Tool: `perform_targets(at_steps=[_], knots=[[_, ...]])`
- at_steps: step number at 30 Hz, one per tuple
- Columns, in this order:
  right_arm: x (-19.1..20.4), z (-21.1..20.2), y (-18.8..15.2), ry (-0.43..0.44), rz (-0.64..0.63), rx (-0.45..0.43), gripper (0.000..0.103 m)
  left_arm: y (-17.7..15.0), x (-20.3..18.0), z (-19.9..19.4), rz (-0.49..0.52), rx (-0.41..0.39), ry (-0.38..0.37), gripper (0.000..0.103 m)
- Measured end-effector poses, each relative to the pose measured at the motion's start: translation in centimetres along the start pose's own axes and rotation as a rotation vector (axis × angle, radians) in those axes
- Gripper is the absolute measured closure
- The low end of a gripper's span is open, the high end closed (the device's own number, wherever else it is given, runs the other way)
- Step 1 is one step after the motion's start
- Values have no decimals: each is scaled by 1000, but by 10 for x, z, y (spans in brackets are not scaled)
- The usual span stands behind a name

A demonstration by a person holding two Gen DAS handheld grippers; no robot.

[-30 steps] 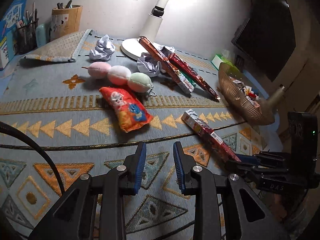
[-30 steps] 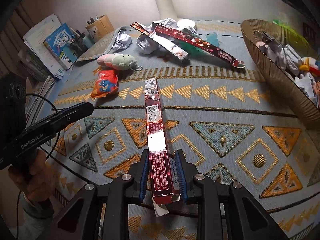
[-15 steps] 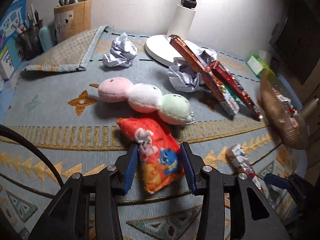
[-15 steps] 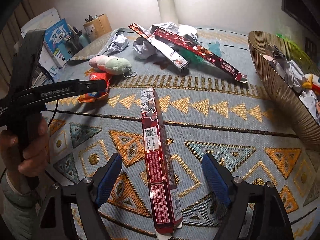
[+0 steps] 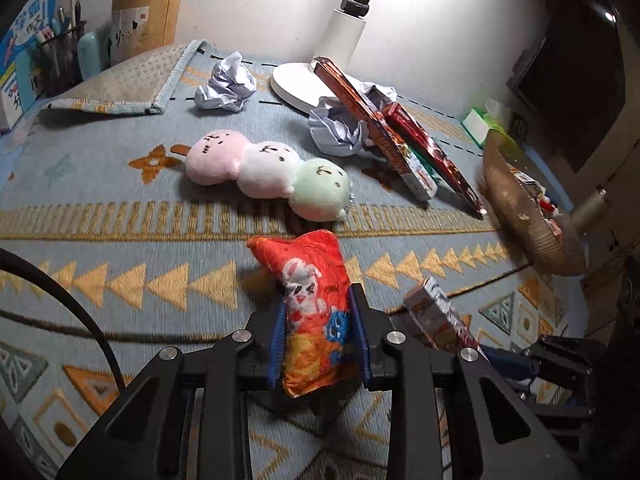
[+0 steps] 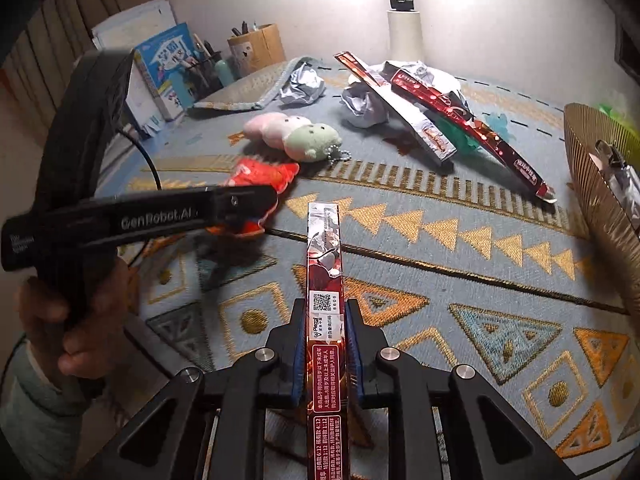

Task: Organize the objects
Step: 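Carry the orange bag and red box over the amber bowl and open both tools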

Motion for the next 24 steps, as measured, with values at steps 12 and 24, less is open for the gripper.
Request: perform_targets(at_steps=[12,24], knots=[[-64,-42,-41,14,203,-57,86,-37,-55,-27,135,-56,-32,78],[-173,-219,-23,-185,378,-415,86,70,-205,-61,356,-180,-251,78]])
Point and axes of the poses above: each gripper's, at about its wrist camera, not at the fingertips, and z roughly the way its jaws point, x to its left, y to its top, the point moved 5 cm from there along z, roughly the way its jaws point, and after that the axes turned 13 degrees about x, right-handed, at the moved point
